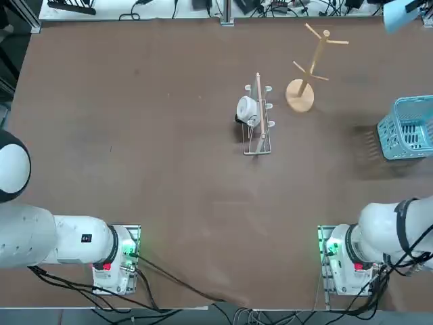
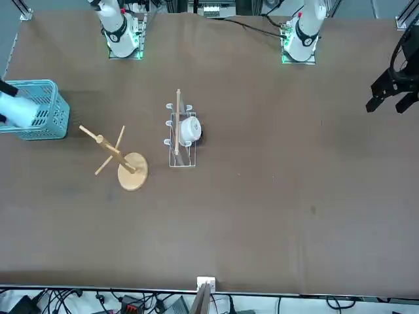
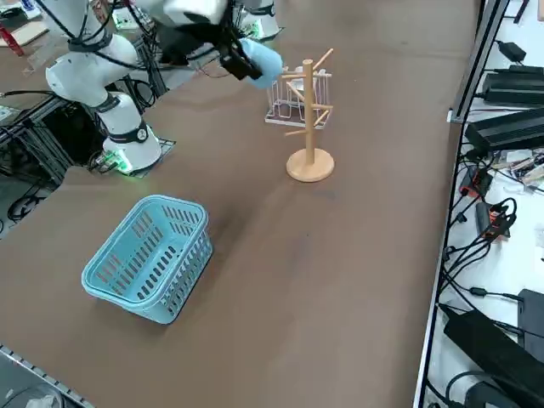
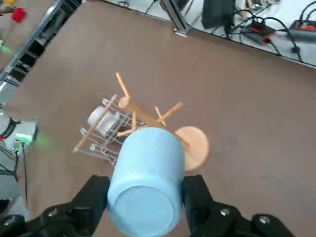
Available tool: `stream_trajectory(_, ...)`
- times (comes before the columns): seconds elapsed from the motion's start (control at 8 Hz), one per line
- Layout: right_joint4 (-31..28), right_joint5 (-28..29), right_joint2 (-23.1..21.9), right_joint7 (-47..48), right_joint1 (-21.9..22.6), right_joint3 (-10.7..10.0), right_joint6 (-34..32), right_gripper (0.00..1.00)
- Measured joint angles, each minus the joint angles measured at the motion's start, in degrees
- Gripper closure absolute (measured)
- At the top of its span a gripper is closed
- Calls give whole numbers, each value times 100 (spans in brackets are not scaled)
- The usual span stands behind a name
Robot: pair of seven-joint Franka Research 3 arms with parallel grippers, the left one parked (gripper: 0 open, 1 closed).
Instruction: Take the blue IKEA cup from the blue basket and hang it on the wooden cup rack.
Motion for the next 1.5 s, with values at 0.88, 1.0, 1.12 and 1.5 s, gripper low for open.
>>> stream_trajectory(0.88,-735,537,63,-633,133,6,-50,15)
stream_trajectory(1.0,-736,558,63,-633,224,7,-7,15)
stream_trajectory(1.12,-741,561,66,-633,317,11,68,15)
stream_trajectory(1.5,-794,565,233,-684,540,13,245,15)
